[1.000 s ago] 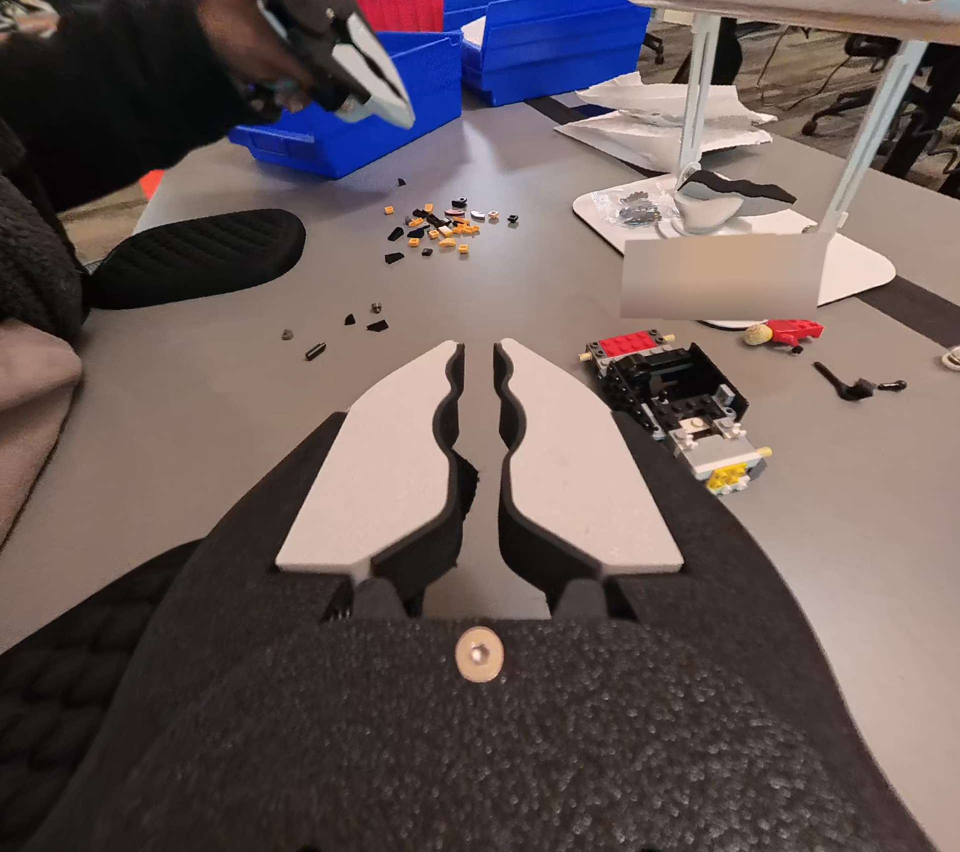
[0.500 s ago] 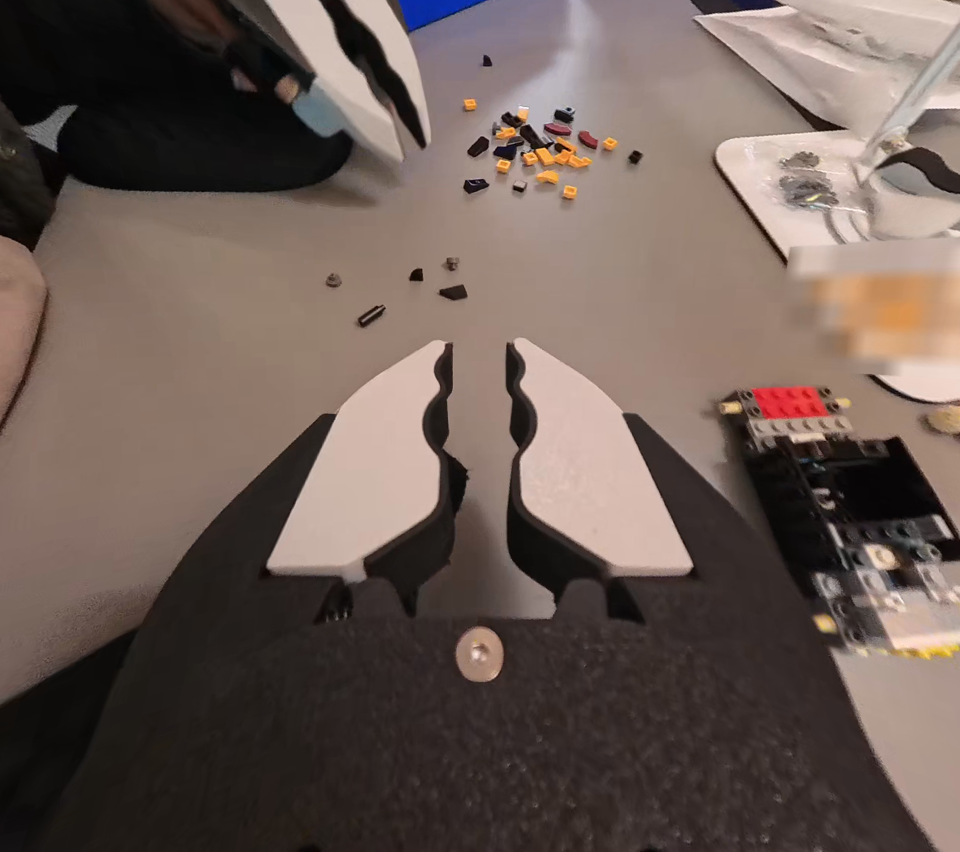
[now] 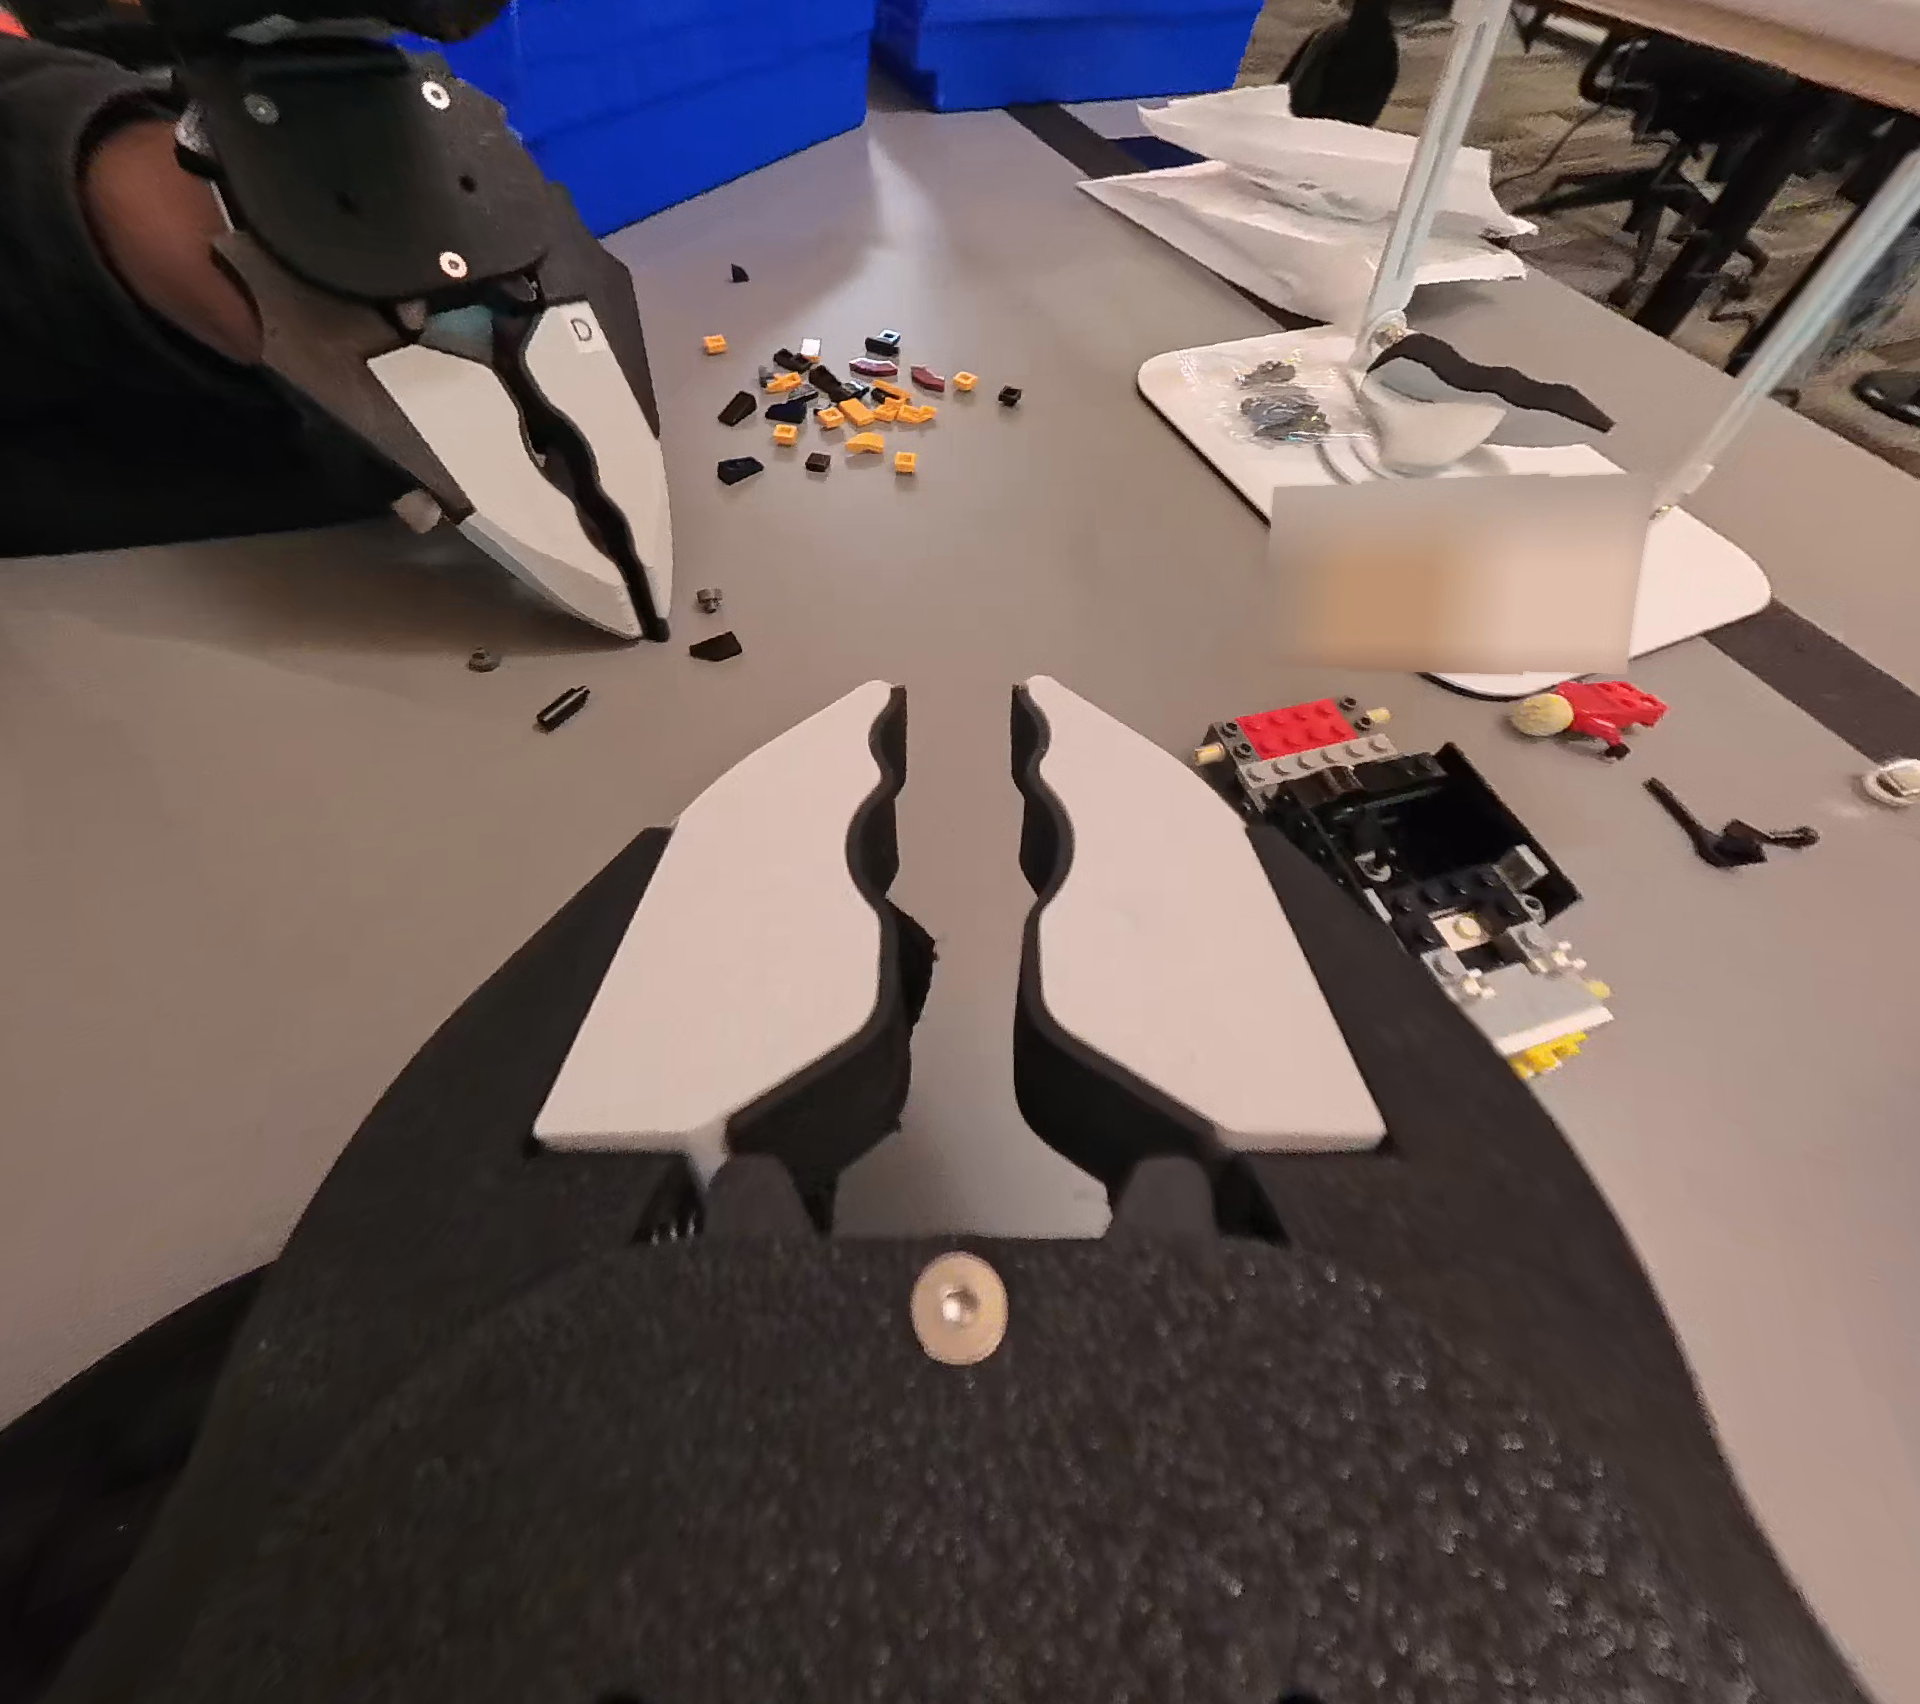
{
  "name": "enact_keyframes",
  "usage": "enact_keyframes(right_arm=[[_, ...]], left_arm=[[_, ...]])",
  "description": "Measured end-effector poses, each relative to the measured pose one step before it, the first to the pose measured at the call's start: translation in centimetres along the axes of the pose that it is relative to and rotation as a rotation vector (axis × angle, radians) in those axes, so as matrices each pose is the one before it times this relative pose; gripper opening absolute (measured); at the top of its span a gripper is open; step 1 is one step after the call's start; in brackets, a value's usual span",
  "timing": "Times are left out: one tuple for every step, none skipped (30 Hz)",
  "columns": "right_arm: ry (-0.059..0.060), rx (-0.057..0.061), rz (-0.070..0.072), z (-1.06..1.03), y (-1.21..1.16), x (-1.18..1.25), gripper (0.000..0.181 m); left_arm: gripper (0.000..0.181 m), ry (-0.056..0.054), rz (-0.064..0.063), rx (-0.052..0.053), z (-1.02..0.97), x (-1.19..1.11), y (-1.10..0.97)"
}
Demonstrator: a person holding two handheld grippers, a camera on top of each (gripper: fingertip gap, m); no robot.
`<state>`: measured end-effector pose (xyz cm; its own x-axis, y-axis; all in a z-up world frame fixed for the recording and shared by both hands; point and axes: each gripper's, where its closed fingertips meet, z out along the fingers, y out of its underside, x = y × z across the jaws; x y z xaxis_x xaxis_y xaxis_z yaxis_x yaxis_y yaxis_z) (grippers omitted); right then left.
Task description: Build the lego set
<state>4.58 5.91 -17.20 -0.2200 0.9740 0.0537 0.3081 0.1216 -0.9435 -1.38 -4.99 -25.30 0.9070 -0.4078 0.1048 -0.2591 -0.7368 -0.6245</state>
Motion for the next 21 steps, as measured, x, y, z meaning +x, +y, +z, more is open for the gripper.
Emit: enact_keyframes(right_arm=[[-0.0008,0.0050,0.0075,-0.035,0.052,0.082,0.019],[-0.0022,0.0023,0.0041,-0.028,0.052,0.016,0.019],[-0.0004,0.0012,0.0006,-0.032,0.030,-0.002,0.019],[0.0002,0.0008,-0.0015,-0.047,0.018,0.000,0.019],[-0.0002,0.0018,-0.0010,-0.062,-0.030,-0.009,0.019],[0.0002,0.0030,0.0003,-0.074,-0.071,-0.005,0.019],[0.0011,0.0033,0.0000,-0.077,-0.083,0.020,0.019],[0.0025,0.0025,-0.0004,-0.088,-0.061,0.038,0.019],[0.0027,0.0019,-0.0001,-0.071,-0.049,0.042,0.019],[0.0017,0.0020,0.0007,-0.066,-0.031,0.033,0.019],[-0.0006,0.0020,0.0020,-0.037,-0.030,0.009,0.018],[-0.0024,0.0017,0.0021,0.002,-0.039,-0.026,0.019],[-0.0026,-0.0002,0.0008,0.019,-0.005,-0.045,0.018],[-0.0021,-0.0016,-0.0014,0.026,0.008,-0.059,0.018],[-0.0011,-0.0024,-0.0024,0.035,0.023,-0.047,0.019],[0.0001,-0.0027,-0.0027,0.000,0.027,-0.026,0.019],[0.0023,-0.0011,-0.0016,-0.001,0.022,0.021,0.019],[0.0010,0.0002,0.0013,-0.029,0.019,0.026,0.019],[-0.0006,0.0008,0.0037,-0.011,0.019,0.031,0.019],[-0.0002,0.0001,0.0037,-0.004,0.034,0.038,0.019],[0.0003,-0.0009,0.0021,0.011,0.040,0.041,0.019]], left_arm=[[0.003,-0.0073,0.0000,0.0020,0.063,-0.074,-0.084],[0.002,-0.0046,0.0015,-0.0017,0.051,-0.048,-0.053],[0.002,-0.0028,0.0003,-0.0022,0.037,-0.044,-0.038],[0.001,-0.0054,-0.0007,0.0000,0.022,-0.075,-0.045],[0.000,-0.0032,0.0020,0.0017,-0.023,-0.052,-0.010],[0.000,-0.0037,0.0006,0.0050,-0.137,-0.100,-0.017],[0.000,-0.0062,-0.0016,0.0069,-0.298,-0.234,-0.003],[0.000,-0.0183,-0.0051,0.0072,-0.514,-0.589,0.038],[0.000,-0.0301,-0.0162,0.0121,-0.727,-1.026,0.063],[0.000,-0.0341,-0.0280,0.0121,-0.822,-1.349,0.103],[0.000,-0.0490,-0.0296,0.0013,-0.804,-1.782,0.298],[0.000,-0.0671,-0.0234,-0.0118,-0.671,-2.157,0.485],[0.000,-0.0576,-0.0233,-0.0186,-0.421,-2.055,0.551],[0.000,-0.0304,-0.0311,-0.0166,-0.156,-1.617,0.484],[0.000,-0.0196,-0.0314,-0.0139,0.026,-1.318,0.379],[0.000,-0.0281,-0.0193,-0.0151,0.094,-1.259,0.336],[0.000,-0.0302,-0.0078,-0.0109,0.140,-1.077,0.237],[0.000,-0.0194,-0.0078,-0.0091,0.180,-0.790,0.205],[0.000,-0.0058,-0.0096,-0.0129,0.245,-0.481,0.242],[0.000,-0.0024,-0.0077,-0.0101,0.204,-0.343,0.205],[0.003,-0.0043,-0.0067,0.0038,0.041,-0.257,-0.001]])
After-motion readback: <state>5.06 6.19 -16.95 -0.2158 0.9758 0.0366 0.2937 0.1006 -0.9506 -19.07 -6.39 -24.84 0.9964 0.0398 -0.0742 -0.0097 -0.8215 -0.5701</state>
